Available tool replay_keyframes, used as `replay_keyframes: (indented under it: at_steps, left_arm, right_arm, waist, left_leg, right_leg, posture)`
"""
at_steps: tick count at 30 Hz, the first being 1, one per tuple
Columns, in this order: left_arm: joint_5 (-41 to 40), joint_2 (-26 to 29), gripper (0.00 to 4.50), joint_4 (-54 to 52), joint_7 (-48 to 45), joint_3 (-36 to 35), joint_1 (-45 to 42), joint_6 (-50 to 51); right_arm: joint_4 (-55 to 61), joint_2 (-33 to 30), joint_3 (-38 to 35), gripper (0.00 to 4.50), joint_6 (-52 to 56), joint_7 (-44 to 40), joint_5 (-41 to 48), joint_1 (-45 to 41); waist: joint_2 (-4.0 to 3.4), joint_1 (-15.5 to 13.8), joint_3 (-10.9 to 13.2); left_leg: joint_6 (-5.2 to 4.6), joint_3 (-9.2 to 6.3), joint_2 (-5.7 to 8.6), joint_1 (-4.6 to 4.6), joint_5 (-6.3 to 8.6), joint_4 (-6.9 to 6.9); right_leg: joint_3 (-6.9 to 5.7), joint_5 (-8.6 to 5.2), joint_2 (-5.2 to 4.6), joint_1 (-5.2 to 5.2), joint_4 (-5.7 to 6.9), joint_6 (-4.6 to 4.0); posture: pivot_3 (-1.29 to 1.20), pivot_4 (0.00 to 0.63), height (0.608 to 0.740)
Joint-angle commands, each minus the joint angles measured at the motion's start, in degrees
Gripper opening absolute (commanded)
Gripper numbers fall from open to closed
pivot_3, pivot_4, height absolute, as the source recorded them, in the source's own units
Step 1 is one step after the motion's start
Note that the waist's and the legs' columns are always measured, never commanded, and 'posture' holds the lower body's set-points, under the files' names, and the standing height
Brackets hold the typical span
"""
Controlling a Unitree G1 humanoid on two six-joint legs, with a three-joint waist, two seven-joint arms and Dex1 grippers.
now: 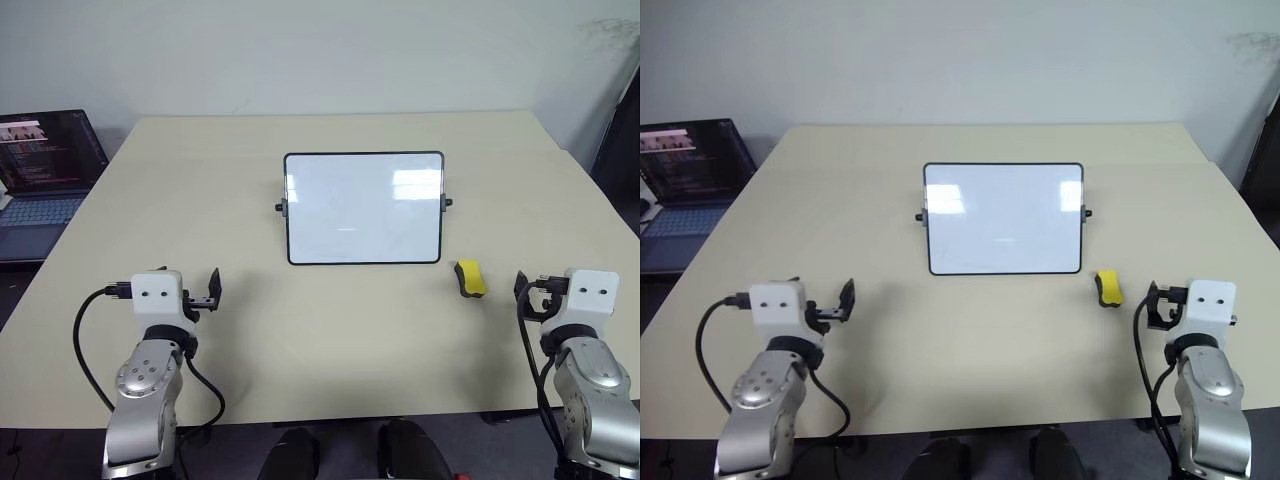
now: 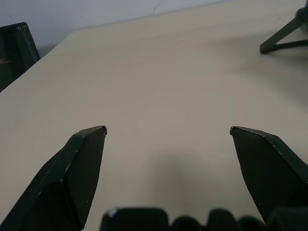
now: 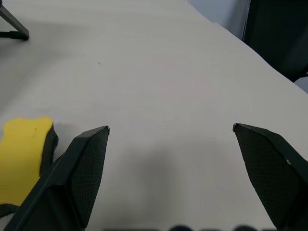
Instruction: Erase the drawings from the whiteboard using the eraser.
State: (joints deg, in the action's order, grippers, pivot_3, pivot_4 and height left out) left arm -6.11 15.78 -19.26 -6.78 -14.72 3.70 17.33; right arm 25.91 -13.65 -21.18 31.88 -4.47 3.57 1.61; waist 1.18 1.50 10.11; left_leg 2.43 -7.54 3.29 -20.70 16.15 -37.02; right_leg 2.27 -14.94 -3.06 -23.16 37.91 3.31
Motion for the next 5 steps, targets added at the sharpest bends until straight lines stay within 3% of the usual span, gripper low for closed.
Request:
replay_keyframes:
  at_steps: [1,5]
  left_arm:
    - [0.01,0.06,4.50,-3.75,-0.13,0.43,0.28,0.35]
    - [-0.01,0.04,4.50,-4.97,-0.54,0.96,1.82,1.56]
  right_arm:
    - [3.22,-1.11,-1.16,4.47,0.87,0.61,0.42,-0.62]
    - [6.06,-0.46,-0.72,4.47,2.82,1.17,0.46,1.13]
  waist:
    - [0.00,0.02,0.00]
    - [-0.01,0.09,-0.01]
  left_leg:
    - [0.00,-0.01,0.00,0.00,0.00,0.02]
    - [0.02,-0.01,-0.02,-0.02,0.02,0.06]
  right_leg:
    - [0.00,0.04,0.00,0.00,0.00,-0.08]
    - [0.00,0.11,-0.01,-0.05,-0.01,-0.21]
  posture:
    - [0.00,0.150,0.740]
    - [0.00,0.150,0.740]
